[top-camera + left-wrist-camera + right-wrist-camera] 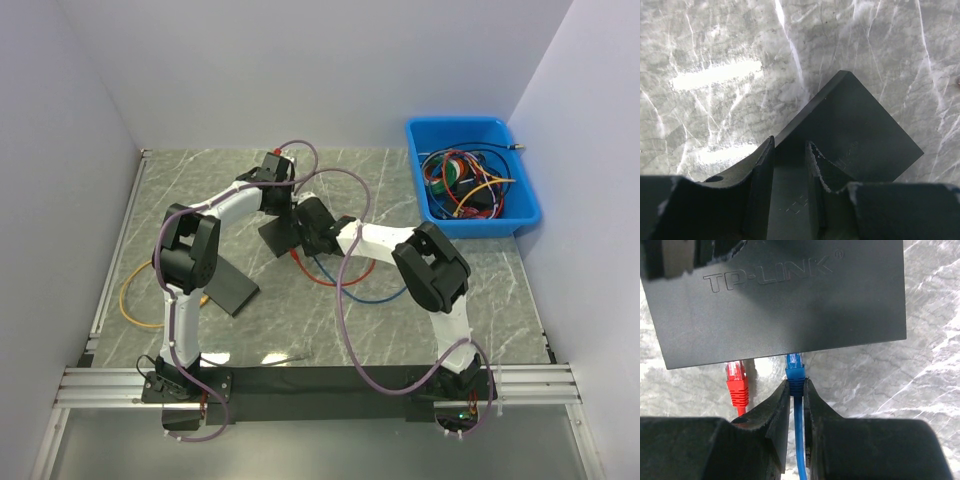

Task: Insert the plug into the switch port

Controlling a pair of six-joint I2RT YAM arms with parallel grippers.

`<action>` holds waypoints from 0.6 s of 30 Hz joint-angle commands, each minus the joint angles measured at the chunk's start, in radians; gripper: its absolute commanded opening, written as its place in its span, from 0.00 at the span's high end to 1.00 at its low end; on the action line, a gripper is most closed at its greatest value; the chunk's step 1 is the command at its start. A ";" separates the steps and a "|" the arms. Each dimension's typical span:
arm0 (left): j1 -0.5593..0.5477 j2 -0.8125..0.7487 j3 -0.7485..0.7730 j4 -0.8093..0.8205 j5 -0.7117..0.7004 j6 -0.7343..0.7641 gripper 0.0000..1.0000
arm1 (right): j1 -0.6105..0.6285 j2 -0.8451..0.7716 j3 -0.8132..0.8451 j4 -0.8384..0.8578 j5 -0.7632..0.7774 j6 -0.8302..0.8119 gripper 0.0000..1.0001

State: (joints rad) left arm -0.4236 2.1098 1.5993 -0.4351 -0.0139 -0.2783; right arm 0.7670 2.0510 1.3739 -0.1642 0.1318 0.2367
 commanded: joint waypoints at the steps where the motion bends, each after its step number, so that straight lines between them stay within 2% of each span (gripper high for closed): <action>1: -0.110 0.049 -0.032 -0.226 0.213 -0.045 0.66 | -0.023 0.027 0.137 0.287 0.069 0.000 1.00; 8: -0.119 0.061 -0.030 -0.229 0.219 -0.045 0.66 | -0.028 0.095 0.252 0.232 0.060 0.030 1.00; 14: -0.121 0.072 -0.029 -0.238 0.192 -0.050 0.66 | -0.029 0.058 0.195 0.366 0.081 0.055 1.00; 18: -0.121 0.075 -0.025 -0.241 0.203 -0.055 0.66 | -0.032 0.084 0.231 0.393 0.048 0.050 1.00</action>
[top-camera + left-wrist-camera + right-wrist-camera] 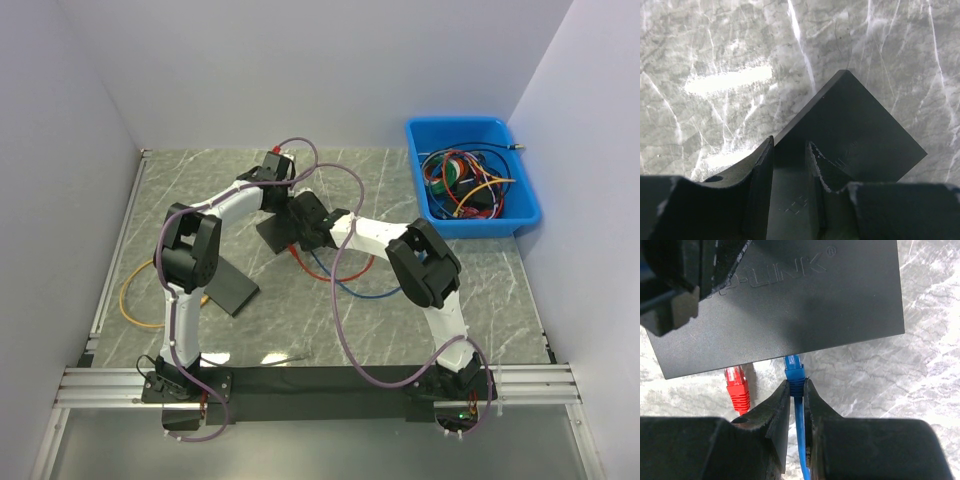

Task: Insert the plug into the switch port

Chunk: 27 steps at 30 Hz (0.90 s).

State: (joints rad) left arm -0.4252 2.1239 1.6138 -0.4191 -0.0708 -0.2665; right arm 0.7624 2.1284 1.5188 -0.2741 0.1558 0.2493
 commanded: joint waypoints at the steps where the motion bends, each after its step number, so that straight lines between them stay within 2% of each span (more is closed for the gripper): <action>1: -0.119 0.059 -0.043 -0.256 0.252 -0.068 0.66 | -0.028 0.022 0.108 0.504 -0.002 0.038 1.00; 2: -0.119 0.059 -0.043 -0.257 0.237 -0.069 0.66 | -0.029 0.030 0.124 0.501 -0.012 0.035 1.00; 4: -0.119 0.056 -0.046 -0.260 0.185 -0.076 0.67 | -0.029 0.050 0.152 0.464 -0.021 0.034 0.89; 6: -0.115 0.056 -0.046 -0.267 0.151 -0.085 0.67 | -0.028 0.044 0.142 0.451 -0.024 0.036 0.74; 8: -0.100 0.056 -0.045 -0.270 0.120 -0.091 0.66 | -0.028 -0.002 0.066 0.499 -0.027 0.031 0.65; 9: -0.092 0.054 -0.042 -0.277 0.108 -0.099 0.66 | -0.031 -0.018 0.041 0.507 -0.027 0.031 0.56; 12: -0.052 0.042 -0.038 -0.287 0.074 -0.120 0.66 | -0.028 -0.068 -0.017 0.489 -0.013 0.021 0.48; 22: 0.121 -0.045 -0.058 -0.264 -0.029 -0.169 0.58 | -0.022 -0.313 -0.305 0.510 0.005 0.010 0.41; 27: 0.161 -0.140 -0.094 -0.227 -0.084 -0.177 0.52 | 0.000 -0.435 -0.394 0.486 0.025 0.008 0.40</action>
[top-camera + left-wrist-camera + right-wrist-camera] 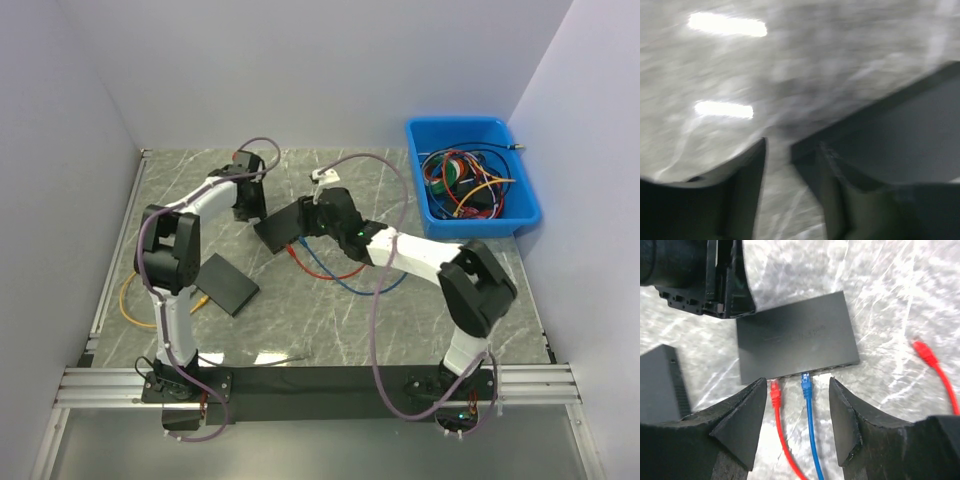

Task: Insert the plug into the switch port

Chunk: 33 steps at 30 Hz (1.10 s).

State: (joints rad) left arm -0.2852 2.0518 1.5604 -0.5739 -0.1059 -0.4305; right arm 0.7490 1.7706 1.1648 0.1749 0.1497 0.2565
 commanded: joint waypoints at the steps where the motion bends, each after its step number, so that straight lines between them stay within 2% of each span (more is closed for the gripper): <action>1: 0.023 -0.090 -0.051 -0.064 -0.081 -0.013 0.47 | 0.018 -0.123 -0.078 0.038 0.037 0.004 0.40; 4: 0.026 -0.174 -0.098 -0.026 -0.103 -0.025 0.35 | 0.053 -0.222 -0.163 0.049 0.060 0.012 0.40; 7: 0.026 -0.252 -0.140 0.003 -0.126 -0.025 0.31 | 0.101 -0.331 -0.241 0.038 0.099 0.021 0.40; 11: 0.026 -0.358 -0.194 0.032 -0.127 -0.025 0.31 | 0.208 -0.485 -0.347 0.008 0.154 0.046 0.40; 16: 0.021 -0.591 -0.266 0.060 -0.071 -0.039 0.32 | 0.367 -0.684 -0.450 -0.087 0.252 0.111 0.40; 20: 0.015 -0.694 -0.208 -0.053 -0.037 -0.074 0.33 | 0.447 -0.815 -0.528 -0.194 0.290 0.222 0.40; 21: 0.011 -0.794 -0.207 -0.105 -0.003 -0.085 0.34 | 0.475 -0.886 -0.569 -0.262 0.300 0.265 0.40; 23: 0.009 -0.827 -0.224 -0.115 0.027 -0.080 0.34 | 0.480 -0.931 -0.576 -0.288 0.303 0.297 0.40; 27: 0.006 -1.052 -0.388 -0.139 0.086 -0.053 0.34 | 0.506 -1.039 -0.582 -0.417 0.300 0.334 0.41; 33: 0.006 -1.347 -0.613 -0.061 0.130 -0.047 0.35 | 0.510 -1.212 -0.582 -0.526 0.294 0.351 0.41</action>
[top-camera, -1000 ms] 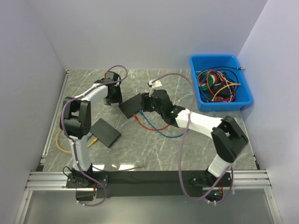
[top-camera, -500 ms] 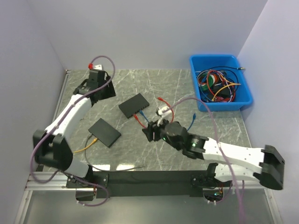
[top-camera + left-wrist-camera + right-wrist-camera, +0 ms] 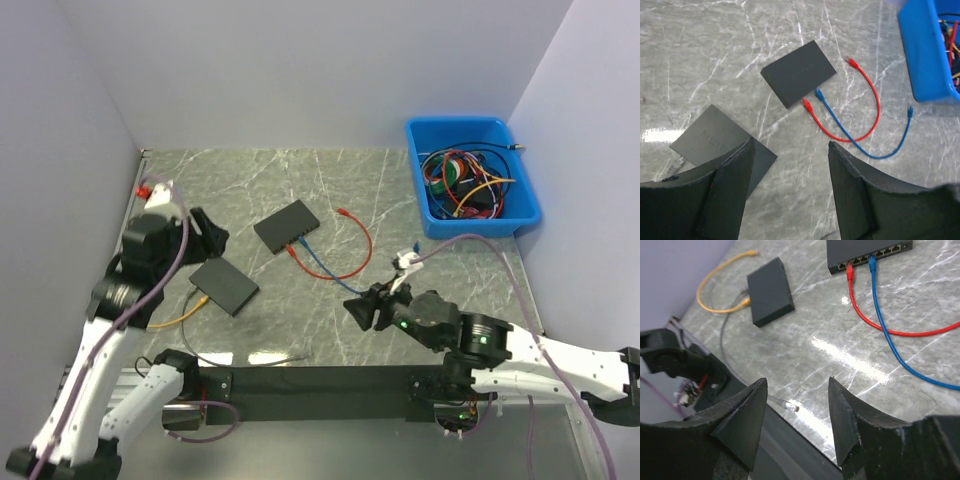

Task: Insert the plug into the switch port

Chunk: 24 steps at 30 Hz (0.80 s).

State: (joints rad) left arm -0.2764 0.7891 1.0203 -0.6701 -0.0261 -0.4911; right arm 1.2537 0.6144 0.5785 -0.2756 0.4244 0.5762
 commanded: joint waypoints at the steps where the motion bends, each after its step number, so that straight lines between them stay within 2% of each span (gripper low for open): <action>1: -0.003 -0.111 -0.094 0.050 0.051 0.019 0.35 | 0.007 -0.086 0.006 -0.086 0.017 0.031 0.41; 7: -0.007 -0.278 -0.229 0.182 0.094 0.013 0.34 | 0.004 -0.156 0.014 -0.181 0.001 0.014 0.41; 13: -0.007 -0.373 -0.247 0.193 0.101 0.013 0.32 | 0.007 -0.232 0.044 -0.192 -0.137 0.008 0.41; 24: -0.009 -0.470 -0.266 0.195 0.057 0.003 0.28 | 0.009 -0.358 0.273 -0.491 0.034 0.065 0.38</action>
State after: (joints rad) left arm -0.2832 0.3347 0.7597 -0.5171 0.0460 -0.4877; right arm 1.2545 0.2863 0.8047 -0.6647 0.3939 0.6117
